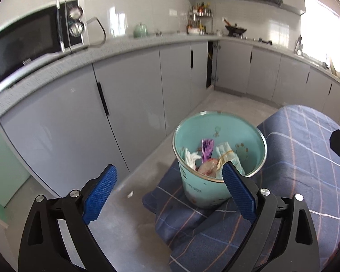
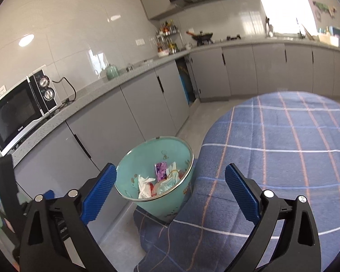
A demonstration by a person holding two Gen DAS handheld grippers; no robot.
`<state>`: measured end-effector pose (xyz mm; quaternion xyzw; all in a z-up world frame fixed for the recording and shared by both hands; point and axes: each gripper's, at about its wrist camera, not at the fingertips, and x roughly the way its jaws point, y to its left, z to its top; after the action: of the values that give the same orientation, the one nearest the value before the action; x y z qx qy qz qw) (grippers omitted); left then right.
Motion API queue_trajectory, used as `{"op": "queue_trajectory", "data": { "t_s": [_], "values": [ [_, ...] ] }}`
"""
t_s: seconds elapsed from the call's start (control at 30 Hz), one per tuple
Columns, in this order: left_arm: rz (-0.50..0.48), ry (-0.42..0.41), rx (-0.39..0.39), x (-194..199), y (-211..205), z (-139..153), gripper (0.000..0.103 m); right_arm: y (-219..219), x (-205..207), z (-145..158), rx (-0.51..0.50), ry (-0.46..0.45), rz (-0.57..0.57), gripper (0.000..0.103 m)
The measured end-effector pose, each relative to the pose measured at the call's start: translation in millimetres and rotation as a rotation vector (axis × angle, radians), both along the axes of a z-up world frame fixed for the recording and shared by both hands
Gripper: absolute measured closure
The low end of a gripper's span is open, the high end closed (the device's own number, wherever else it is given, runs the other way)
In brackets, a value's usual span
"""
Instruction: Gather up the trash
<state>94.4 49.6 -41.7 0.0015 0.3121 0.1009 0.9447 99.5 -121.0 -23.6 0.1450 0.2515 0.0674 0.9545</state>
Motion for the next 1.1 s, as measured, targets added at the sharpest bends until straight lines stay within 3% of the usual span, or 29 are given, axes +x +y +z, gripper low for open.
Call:
{"op": "queue_trajectory", "data": {
  "t_s": [0.2, 0.5, 1.1],
  "values": [
    [-0.011, -0.113, 0.021, -35.7, -7.8, 33.4, 0.006, -4.2, -33.2, 19.1, -0.004, -0.080, -0.020, 0.006],
    [-0.044, -0.214, 0.030, -78.1, -14.7, 58.7, 0.004, -7.1, -82.3, 46.3, -0.014, -0.191, -0.062, 0.006],
    [-0.054, -0.288, 0.011, -112.9, -4.5, 77.6, 0.005, 1.4, -122.9, 68.3, -0.034, -0.276, -0.073, 0.006]
  ]
}}
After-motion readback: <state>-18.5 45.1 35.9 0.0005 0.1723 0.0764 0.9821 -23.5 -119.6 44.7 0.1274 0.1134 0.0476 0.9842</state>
